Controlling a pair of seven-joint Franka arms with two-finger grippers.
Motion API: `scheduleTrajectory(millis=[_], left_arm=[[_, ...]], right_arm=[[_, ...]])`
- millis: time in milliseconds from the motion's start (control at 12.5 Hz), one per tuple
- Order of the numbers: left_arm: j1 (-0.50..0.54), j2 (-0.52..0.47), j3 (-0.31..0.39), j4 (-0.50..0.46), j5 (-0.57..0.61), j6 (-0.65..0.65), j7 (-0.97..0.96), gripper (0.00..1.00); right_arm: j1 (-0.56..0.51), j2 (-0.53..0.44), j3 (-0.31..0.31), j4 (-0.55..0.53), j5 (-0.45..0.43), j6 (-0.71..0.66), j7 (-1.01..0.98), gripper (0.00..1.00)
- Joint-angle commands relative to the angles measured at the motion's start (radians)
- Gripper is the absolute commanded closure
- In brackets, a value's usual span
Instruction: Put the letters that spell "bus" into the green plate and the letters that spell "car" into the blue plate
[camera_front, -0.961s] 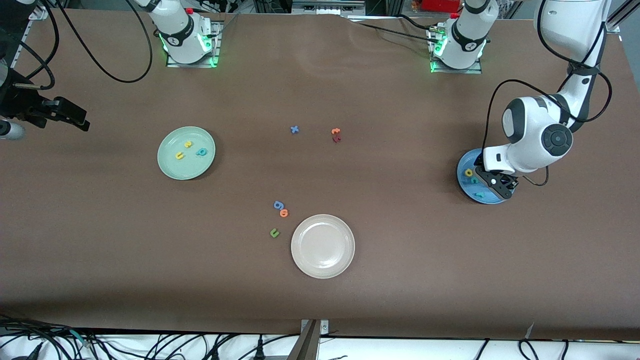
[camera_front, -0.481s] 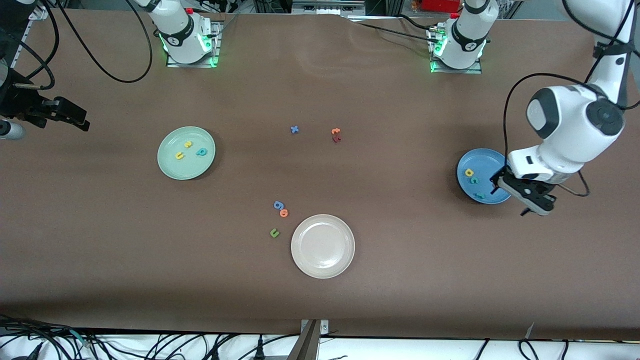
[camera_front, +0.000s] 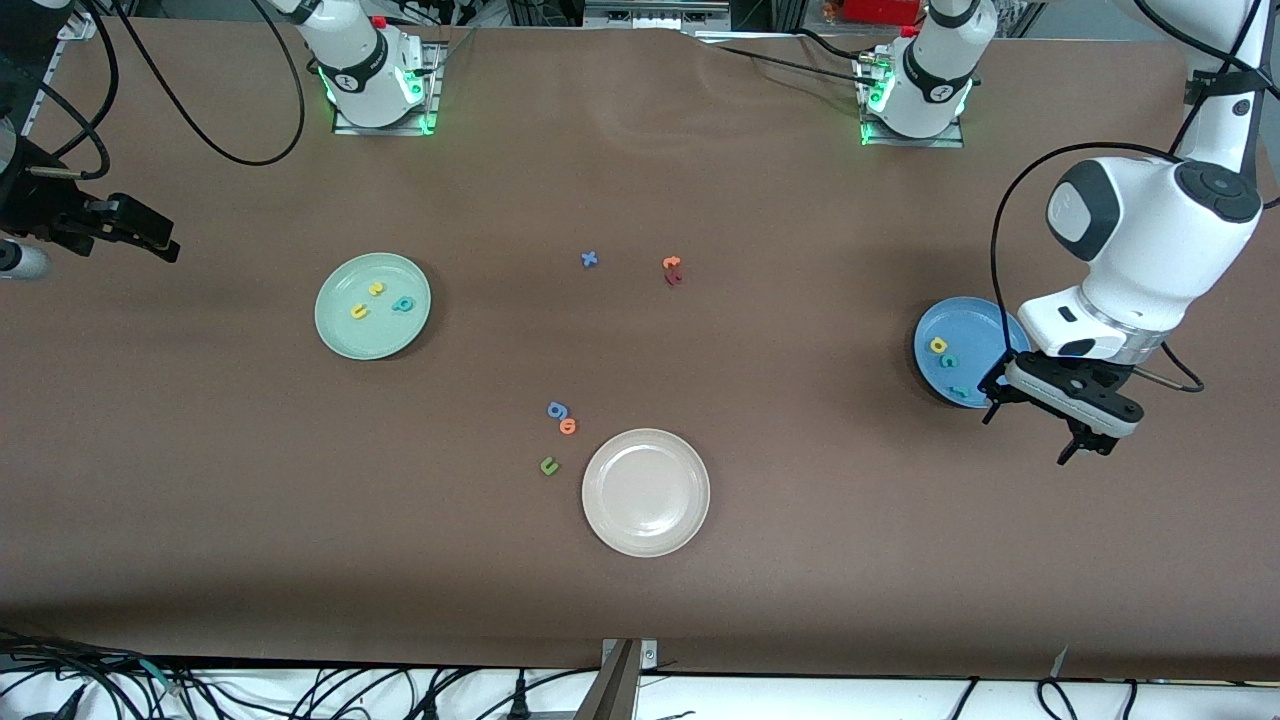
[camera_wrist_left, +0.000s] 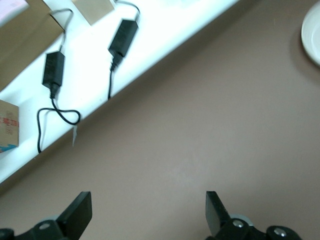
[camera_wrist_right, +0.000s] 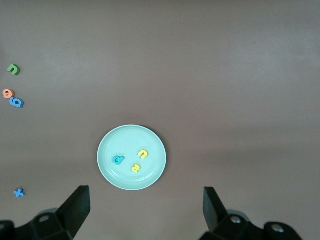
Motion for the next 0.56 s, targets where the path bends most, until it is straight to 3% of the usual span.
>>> scheduleTrajectory(millis=[0, 320, 481], left_arm=[[0.005, -0.056, 0.002, 0.132, -0.106, -0.300, -0.097, 0.00], [0.007, -0.066, 0.005, 0.407, 0.020, -0.852, -0.638, 0.00], [0.007, -0.094, 0.007, 0.446, 0.023, -0.980, -0.705, 0.00]], right_arm=[[-0.010, -0.005, 0.006, 0.008, 0.016, -0.013, 0.005, 0.00], [-0.010, -0.005, 0.006, 0.008, 0.016, -0.014, 0.005, 0.00], [-0.010, -0.005, 0.006, 0.008, 0.016, -0.014, 0.005, 0.00]])
